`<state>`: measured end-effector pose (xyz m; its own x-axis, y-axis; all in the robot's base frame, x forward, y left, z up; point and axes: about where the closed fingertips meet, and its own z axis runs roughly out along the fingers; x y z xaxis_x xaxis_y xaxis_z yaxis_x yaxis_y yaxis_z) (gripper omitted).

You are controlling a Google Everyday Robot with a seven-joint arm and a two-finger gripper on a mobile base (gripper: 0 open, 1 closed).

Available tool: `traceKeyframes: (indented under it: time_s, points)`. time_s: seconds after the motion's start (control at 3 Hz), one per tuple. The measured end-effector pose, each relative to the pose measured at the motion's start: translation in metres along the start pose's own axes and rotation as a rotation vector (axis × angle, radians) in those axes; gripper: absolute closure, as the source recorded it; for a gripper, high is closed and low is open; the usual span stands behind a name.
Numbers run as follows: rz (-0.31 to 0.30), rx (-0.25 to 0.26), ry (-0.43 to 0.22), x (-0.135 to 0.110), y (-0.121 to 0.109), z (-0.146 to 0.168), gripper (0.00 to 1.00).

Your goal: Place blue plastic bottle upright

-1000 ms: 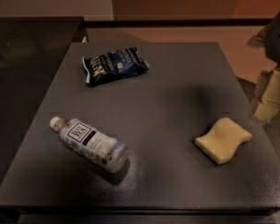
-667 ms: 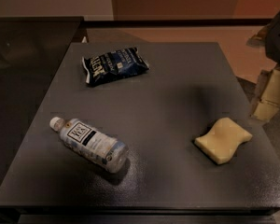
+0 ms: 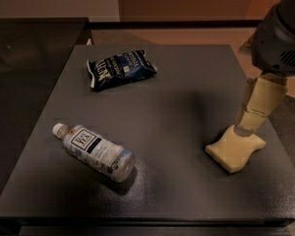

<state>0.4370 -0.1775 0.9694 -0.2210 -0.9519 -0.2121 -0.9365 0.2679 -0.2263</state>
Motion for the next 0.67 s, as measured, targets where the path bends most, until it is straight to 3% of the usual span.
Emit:
traceKeyframes:
  time_s: [0.67]
  points:
    - [-0.03, -0.077, 0.027, -0.062, 0.035, 0.036, 0.0]
